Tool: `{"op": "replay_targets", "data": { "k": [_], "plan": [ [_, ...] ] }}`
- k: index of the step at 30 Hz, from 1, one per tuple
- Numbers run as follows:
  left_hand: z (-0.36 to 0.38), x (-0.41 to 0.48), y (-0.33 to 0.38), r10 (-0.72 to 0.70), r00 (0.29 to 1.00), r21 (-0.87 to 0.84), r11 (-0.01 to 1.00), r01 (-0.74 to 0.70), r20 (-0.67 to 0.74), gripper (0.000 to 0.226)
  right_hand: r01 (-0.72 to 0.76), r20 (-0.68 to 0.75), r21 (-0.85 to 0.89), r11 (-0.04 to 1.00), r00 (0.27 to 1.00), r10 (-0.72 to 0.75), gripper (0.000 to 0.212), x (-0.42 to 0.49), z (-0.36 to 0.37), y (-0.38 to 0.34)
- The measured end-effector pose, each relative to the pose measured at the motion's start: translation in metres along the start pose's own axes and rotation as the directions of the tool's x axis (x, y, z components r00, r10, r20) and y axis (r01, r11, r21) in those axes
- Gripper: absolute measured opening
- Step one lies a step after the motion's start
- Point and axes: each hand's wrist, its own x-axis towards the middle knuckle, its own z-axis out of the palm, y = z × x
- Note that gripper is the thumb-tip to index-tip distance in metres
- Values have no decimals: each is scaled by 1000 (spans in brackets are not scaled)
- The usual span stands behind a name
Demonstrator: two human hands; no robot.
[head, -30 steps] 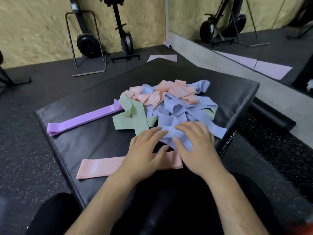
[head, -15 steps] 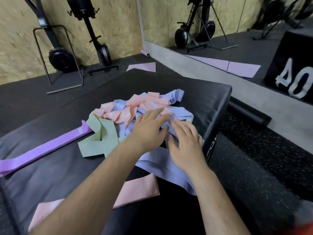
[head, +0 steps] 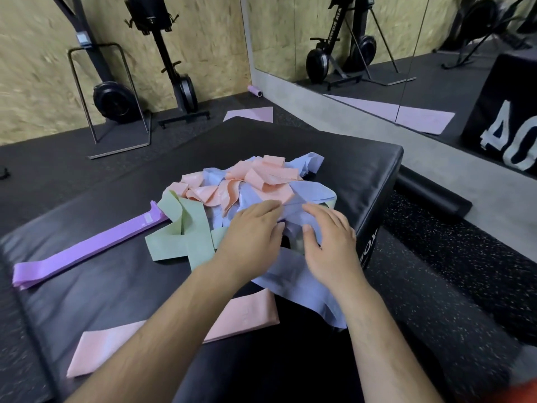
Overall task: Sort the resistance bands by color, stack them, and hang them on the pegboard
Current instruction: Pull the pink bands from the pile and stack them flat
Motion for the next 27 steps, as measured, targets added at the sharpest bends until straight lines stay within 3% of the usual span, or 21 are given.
{"op": "replay_targets", "data": {
  "k": [7,14,16,19,23,27],
  "plan": [
    [-26,-44,6,52,995,-14,999,-53,-81,32,27,64,250,968,997,-44,38,-14,5,-26],
    [-34,-19,-1,-43,999,-59,997,44,22,27,58,-143,99,993,989,-44,31,-17,15,-26],
    [-31,-1,-6,-68,997,-3,998,69,31,27,70,-129,94,993,990,-58,32,-14,14,-24],
    [-24,26,-11,-105,992,86,991,99,68,44,66,-83,91,994,995,-58,36,-9,11,-18],
    [-16,53,-13,-98,991,102,991,88,94,37,39,-51,98,994,998,-34,39,-6,6,-12],
    [-9,71,-12,-179,979,147,976,163,97,48,43,-43,96,994,998,-39,41,-5,5,-9]
  ]
}}
